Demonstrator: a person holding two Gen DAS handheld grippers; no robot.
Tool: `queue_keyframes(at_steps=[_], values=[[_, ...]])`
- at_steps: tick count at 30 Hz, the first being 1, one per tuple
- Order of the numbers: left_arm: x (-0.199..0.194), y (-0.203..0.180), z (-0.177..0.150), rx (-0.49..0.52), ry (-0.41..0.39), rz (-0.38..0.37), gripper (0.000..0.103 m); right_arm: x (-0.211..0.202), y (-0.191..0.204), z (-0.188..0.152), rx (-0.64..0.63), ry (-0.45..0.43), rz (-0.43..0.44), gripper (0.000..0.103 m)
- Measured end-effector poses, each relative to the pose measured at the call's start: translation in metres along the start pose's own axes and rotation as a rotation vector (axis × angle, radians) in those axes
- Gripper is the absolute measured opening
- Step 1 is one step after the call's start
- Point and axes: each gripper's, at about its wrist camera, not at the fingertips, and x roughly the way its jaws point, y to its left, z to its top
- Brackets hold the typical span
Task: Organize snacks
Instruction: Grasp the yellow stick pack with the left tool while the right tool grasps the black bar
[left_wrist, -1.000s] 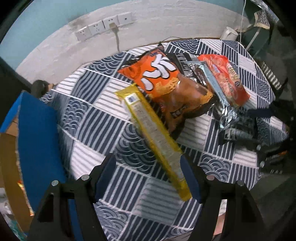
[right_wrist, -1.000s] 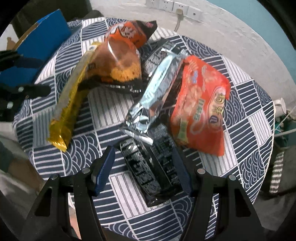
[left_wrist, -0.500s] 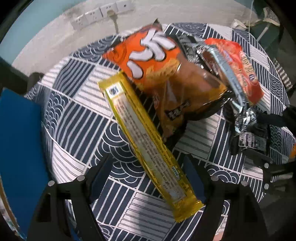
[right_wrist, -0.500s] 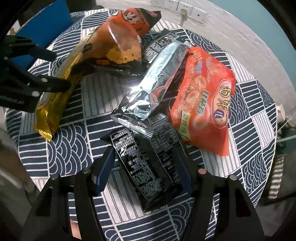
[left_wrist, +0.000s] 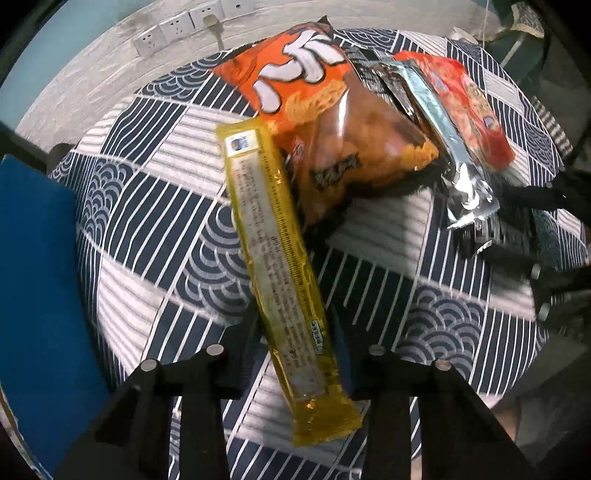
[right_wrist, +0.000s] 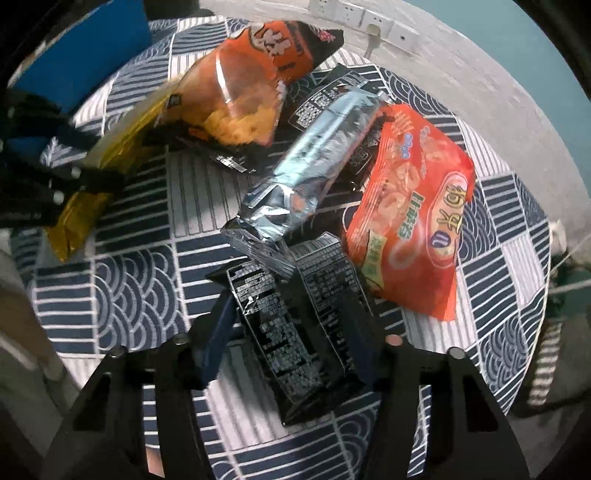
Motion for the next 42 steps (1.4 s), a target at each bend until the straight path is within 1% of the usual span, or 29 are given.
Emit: queue_keyframes(at_steps=[2, 5, 7, 9, 10, 11, 12, 13, 14, 16, 19, 20, 22, 23, 24, 25, 26, 28, 29, 31, 35, 37, 40, 42], values=[[-0.002, 0.003, -0.009, -0.008, 0.011, -0.008, 0.036, -0.005, -0.004, 0.000, 0.045, 0.014, 0.047, 0.043], [-0.006, 0.006, -0.023, -0.015, 0.025, -0.010, 0.035, -0.009, -0.003, -0.006, 0.105, 0.046, 0.131, 0.043], [-0.008, 0.006, -0.030, -0.016, 0.033, -0.012, 0.035, -0.011, 0.000, -0.009, 0.111, 0.055, 0.142, 0.043], [-0.011, 0.006, -0.037, -0.015, 0.042, -0.013, 0.035, -0.017, -0.001, -0.012, 0.119, 0.048, 0.109, 0.043], [-0.012, 0.006, -0.040, -0.016, 0.043, -0.013, 0.035, -0.022, -0.005, -0.013, 0.128, 0.042, 0.096, 0.048], [-0.014, 0.008, -0.047, -0.018, 0.041, -0.013, 0.035, -0.026, -0.009, -0.014, 0.140, 0.034, 0.079, 0.056], [-0.016, 0.009, -0.051, -0.019, 0.036, -0.014, 0.035, -0.029, -0.012, -0.015, 0.144, 0.027, 0.067, 0.061], [-0.018, 0.009, -0.051, -0.019, 0.029, -0.014, 0.036, -0.031, -0.015, -0.016, 0.144, 0.024, 0.061, 0.071], [-0.019, 0.006, -0.051, -0.019, 0.023, -0.010, 0.039, -0.031, -0.021, -0.014, 0.137, 0.022, 0.056, 0.073], [-0.023, 0.005, -0.050, -0.020, 0.007, 0.008, 0.056, -0.032, -0.029, -0.015, 0.123, 0.023, 0.043, 0.074], [-0.027, 0.007, -0.045, -0.025, -0.023, 0.009, 0.065, -0.030, -0.046, -0.014, 0.130, 0.024, 0.048, 0.074], [-0.028, 0.003, -0.041, -0.027, -0.026, 0.005, 0.066, -0.029, -0.051, -0.014, 0.132, 0.024, 0.046, 0.074], [-0.029, -0.001, -0.038, -0.027, -0.032, 0.003, 0.066, -0.024, -0.059, -0.011, 0.134, 0.024, 0.049, 0.074], [-0.029, -0.003, -0.038, -0.026, -0.033, 0.005, 0.066, -0.017, -0.061, -0.001, 0.129, 0.020, 0.052, 0.074], [-0.028, -0.006, -0.033, -0.023, -0.030, 0.008, 0.066, -0.016, -0.062, 0.000, 0.122, 0.014, 0.053, 0.074], [-0.028, -0.006, -0.036, -0.020, -0.028, 0.011, 0.066, -0.012, -0.062, 0.003, 0.106, 0.008, 0.056, 0.074], [-0.023, -0.007, -0.029, -0.017, -0.024, 0.014, 0.066, -0.011, -0.062, 0.006, 0.083, -0.003, 0.053, 0.074], [-0.020, -0.008, -0.032, -0.017, -0.015, 0.021, 0.066, -0.007, -0.063, 0.013, 0.047, -0.022, 0.057, 0.074], [-0.016, -0.006, -0.032, -0.019, -0.011, 0.021, 0.066, -0.004, -0.062, 0.017, 0.037, -0.028, 0.061, 0.075], [-0.003, 0.012, -0.032, -0.025, -0.004, 0.019, 0.066, 0.000, -0.065, 0.022, 0.030, -0.037, 0.086, 0.078], [0.009, 0.026, -0.031, -0.037, 0.012, 0.009, 0.066, 0.015, -0.064, 0.029, 0.037, -0.005, 0.160, 0.078], [0.015, 0.031, -0.032, -0.040, 0.017, 0.005, 0.066, 0.021, -0.056, 0.028, 0.021, 0.025, 0.179, 0.078], [0.022, 0.034, -0.031, -0.052, 0.021, -0.008, 0.066, 0.023, -0.041, 0.023, -0.039, 0.054, 0.149, 0.079], [0.019, 0.041, -0.032, -0.048, 0.023, -0.009, 0.066, 0.025, -0.029, 0.021, -0.068, 0.066, 0.132, 0.079]])
